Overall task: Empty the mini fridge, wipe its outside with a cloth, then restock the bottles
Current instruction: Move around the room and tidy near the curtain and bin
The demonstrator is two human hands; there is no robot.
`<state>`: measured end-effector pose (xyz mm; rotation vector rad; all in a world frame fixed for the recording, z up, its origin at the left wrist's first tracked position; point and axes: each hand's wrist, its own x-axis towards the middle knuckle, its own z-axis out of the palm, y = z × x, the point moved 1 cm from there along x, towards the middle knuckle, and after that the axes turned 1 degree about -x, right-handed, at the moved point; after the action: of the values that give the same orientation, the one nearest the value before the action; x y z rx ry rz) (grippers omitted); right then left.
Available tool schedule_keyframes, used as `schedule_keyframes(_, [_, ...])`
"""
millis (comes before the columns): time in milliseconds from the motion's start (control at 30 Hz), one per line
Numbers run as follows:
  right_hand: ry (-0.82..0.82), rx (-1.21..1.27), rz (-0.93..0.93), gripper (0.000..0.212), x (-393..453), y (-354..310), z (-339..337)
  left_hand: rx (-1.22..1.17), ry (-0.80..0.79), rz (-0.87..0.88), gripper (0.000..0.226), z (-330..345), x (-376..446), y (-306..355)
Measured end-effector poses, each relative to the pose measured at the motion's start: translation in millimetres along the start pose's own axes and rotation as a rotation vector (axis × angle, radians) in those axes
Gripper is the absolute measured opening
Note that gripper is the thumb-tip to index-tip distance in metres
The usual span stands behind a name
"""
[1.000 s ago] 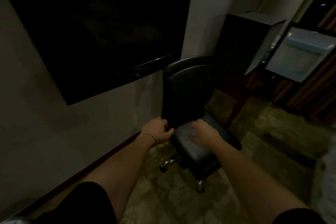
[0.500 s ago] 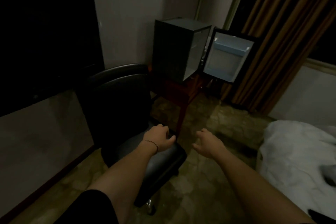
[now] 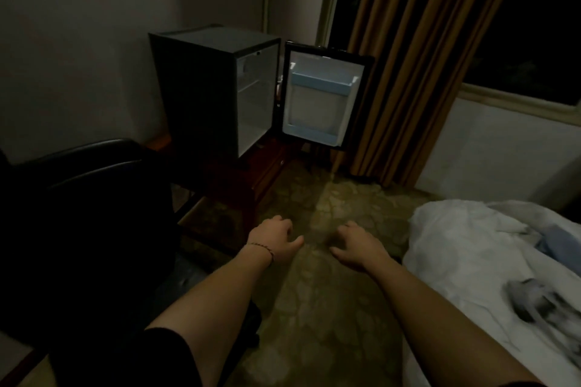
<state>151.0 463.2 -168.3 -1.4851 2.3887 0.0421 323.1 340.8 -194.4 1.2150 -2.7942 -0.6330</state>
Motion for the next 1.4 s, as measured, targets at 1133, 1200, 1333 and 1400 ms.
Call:
schedule_keyframes(1133, [-0.019, 0.017, 0.030, 0.049, 638, 474, -270, -0.134, -0.129, -0.029, 0.060, 27, 797, 287])
schedule_keyframes(1200, [-0.028, -0.004, 0.015, 0.049, 678, 492, -279, -0.133, -0.106, -0.049, 0.062, 33, 838, 284])
schedule_keyframes(1333, [-0.040, -0.025, -0.060, 0.047, 754, 506, -301, -0.109, -0.051, -0.133, 0.052, 28, 900, 272])
schedule_keyframes(1400, [-0.020, -0.013, -0.117, 0.047, 786, 498, -316, -0.108, -0.022, -0.173, 0.050, 19, 916, 267])
